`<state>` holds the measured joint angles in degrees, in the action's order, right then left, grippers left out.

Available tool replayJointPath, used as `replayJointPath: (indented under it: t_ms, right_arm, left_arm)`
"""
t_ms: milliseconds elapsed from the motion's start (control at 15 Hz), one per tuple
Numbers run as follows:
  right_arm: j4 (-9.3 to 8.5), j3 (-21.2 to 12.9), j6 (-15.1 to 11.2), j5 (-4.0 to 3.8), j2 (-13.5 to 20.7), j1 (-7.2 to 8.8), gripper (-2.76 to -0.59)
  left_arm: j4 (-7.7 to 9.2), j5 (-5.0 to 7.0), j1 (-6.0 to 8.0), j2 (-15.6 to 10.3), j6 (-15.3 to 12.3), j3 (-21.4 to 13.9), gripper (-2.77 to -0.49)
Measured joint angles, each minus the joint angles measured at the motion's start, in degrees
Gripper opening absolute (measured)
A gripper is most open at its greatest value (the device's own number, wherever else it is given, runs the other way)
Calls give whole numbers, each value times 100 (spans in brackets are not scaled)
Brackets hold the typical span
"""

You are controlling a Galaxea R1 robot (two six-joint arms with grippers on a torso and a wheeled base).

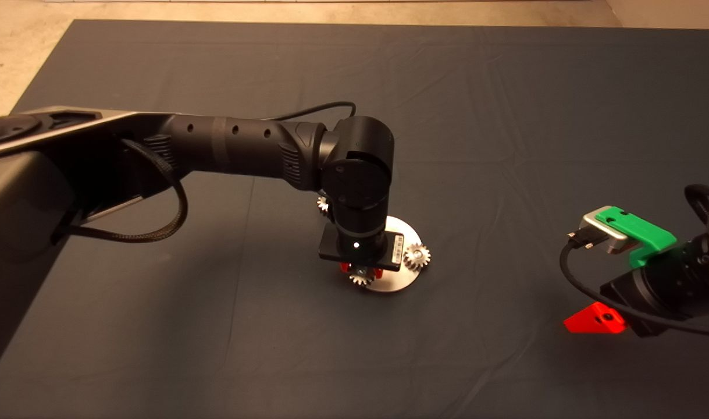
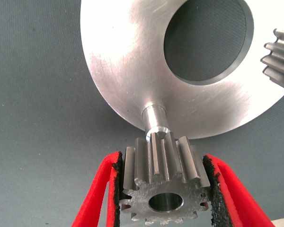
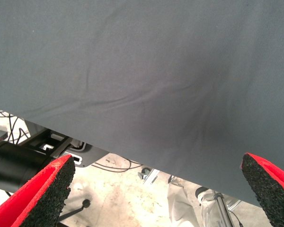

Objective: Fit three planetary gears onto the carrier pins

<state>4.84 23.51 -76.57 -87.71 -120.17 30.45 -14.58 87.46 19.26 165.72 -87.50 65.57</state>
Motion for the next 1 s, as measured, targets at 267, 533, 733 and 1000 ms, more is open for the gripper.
replayJointPath:
  t_ms: [267, 533, 733, 1000]
  right_arm:
    - [-42, -19, 0, 0, 0, 0, -74]
    - [-83, -50, 0, 0, 0, 2, -74]
    - [-85, -50, 0, 0, 0, 0, -74]
    - [-93, -53, 0, 0, 0, 0, -74]
  left_arm:
    - [2, 0, 0, 0, 254, 154, -235]
    - [1, 0, 0, 0, 493, 239, -235]
    - [2, 0, 0, 0, 612, 297, -235]
    - [23, -4, 16, 2, 722, 361, -236]
